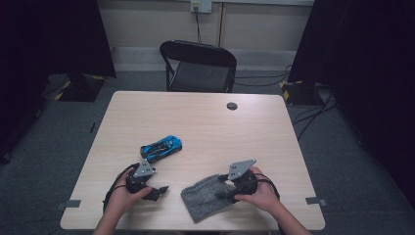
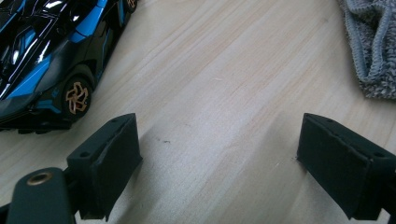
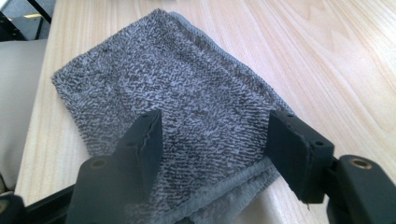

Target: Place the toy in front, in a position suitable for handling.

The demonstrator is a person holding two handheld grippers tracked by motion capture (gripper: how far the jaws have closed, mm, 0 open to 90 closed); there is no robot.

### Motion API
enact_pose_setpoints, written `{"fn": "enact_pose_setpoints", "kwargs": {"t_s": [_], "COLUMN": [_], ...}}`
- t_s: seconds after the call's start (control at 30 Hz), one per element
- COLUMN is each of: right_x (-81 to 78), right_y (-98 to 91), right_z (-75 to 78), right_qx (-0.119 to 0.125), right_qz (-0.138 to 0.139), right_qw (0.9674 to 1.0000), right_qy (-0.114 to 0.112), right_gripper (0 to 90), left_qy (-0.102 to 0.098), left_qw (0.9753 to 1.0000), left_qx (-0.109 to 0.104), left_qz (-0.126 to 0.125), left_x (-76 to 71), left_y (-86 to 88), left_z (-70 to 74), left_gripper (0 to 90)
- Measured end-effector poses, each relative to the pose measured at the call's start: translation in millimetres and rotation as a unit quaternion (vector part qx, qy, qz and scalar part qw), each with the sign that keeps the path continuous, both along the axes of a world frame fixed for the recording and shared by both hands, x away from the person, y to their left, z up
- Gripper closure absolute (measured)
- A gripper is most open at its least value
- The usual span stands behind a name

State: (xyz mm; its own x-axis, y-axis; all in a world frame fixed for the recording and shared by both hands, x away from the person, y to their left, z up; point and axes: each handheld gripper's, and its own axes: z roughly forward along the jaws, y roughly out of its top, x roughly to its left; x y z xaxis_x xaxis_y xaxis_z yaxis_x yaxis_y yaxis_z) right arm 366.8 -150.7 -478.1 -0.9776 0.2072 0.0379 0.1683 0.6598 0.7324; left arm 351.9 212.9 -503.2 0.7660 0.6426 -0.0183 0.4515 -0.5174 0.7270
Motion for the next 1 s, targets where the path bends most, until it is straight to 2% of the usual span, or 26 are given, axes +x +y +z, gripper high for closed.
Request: {"fn": "enact_pose_setpoints", "kwargs": {"t_s": [0.2,0.37,0.47,0.63,0.77,1.0], "right_x": [0.5,-1.0,-2.5,-1.4,-1.9,-6.8], "right_y": [-0.4,0.3,0.9,0.9,2.0,9.6], "right_z": [-0.1,2.0,5.7,2.5,2.2,4.7], "right_qx": [0.007,0.009,0.02,0.017,0.021,0.025], "right_qz": [0.0,0.001,0.004,0.006,0.011,0.032], "right_qw": [1.0,1.0,0.9998,0.9998,0.9997,0.9991], "right_qy": [0.002,-0.002,-0.004,-0.001,0.0,-0.004], "right_gripper": [35.9,35.2,34.6,34.6,34.6,35.7], "left_qy": [0.0,-0.019,-0.024,-0.031,-0.025,-0.016], "left_qw": [1.0,0.9998,0.9996,0.999,0.9978,0.9982], "left_qx": [-0.002,-0.002,-0.006,-0.01,-0.026,-0.02], "left_qz": [0.0,0.005,0.012,0.032,0.055,0.053], "left_x": [-1.0,-0.3,0.6,5.1,7.1,6.6], "left_y": [-2.4,-2.6,0.6,14.9,25.4,26.4], "left_z": [0.9,7.0,12.7,21.2,23.5,23.2], "left_gripper": [15.6,19.1,19.5,18.3,18.2,18.1]}}
